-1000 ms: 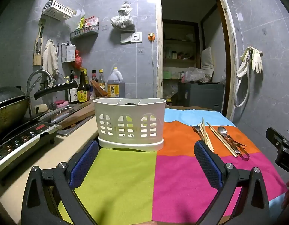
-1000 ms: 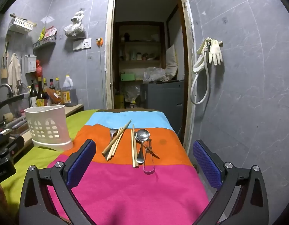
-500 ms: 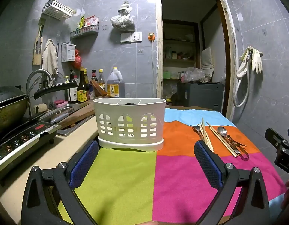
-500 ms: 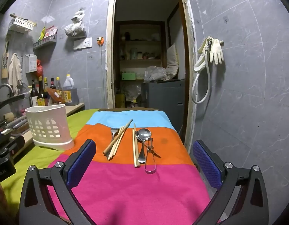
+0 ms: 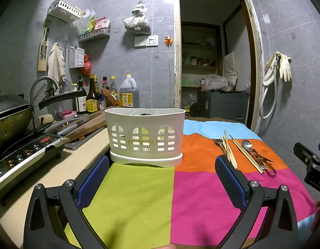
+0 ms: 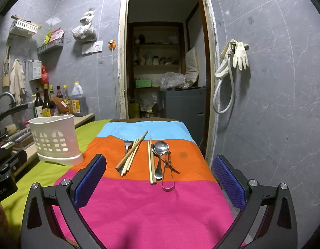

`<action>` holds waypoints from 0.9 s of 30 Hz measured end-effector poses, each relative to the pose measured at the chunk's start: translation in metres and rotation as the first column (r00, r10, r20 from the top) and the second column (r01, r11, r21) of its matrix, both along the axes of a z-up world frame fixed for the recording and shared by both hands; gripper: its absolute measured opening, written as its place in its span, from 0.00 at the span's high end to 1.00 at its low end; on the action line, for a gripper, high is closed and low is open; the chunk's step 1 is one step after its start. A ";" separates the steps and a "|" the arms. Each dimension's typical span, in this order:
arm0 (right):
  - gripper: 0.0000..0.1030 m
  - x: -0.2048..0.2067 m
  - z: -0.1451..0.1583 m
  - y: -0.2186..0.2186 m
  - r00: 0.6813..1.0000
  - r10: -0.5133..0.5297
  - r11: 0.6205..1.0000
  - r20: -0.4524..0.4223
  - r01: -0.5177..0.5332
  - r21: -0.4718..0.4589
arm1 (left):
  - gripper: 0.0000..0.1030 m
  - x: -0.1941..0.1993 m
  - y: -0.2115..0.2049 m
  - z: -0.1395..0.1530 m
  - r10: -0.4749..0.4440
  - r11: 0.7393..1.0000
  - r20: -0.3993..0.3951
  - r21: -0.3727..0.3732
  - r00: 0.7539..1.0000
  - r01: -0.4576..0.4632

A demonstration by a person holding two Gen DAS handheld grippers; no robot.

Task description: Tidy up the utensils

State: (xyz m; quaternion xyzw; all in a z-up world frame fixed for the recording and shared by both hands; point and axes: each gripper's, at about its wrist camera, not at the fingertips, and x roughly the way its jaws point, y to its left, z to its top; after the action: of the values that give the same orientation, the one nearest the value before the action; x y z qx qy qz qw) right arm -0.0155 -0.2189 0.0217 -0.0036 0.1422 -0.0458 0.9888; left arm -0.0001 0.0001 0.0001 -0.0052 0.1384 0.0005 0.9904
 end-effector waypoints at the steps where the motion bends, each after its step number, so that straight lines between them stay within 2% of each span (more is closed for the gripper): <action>1: 0.00 0.000 0.000 0.000 1.000 0.000 1.000 0.000 0.000 0.001 | 0.03 0.000 0.000 0.000 0.000 1.000 0.000 0.000 1.000 0.000; 27: 0.00 0.002 -0.004 0.005 1.000 0.005 1.000 -0.015 -0.005 0.011 | 0.02 -0.002 0.003 -0.007 0.002 1.000 -0.005 -0.002 1.000 -0.002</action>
State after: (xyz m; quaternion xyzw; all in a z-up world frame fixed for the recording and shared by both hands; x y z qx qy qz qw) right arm -0.0135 -0.2138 0.0176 0.0012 0.1500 -0.0425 0.9878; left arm -0.0024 0.0033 -0.0074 -0.0065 0.1410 0.0014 0.9900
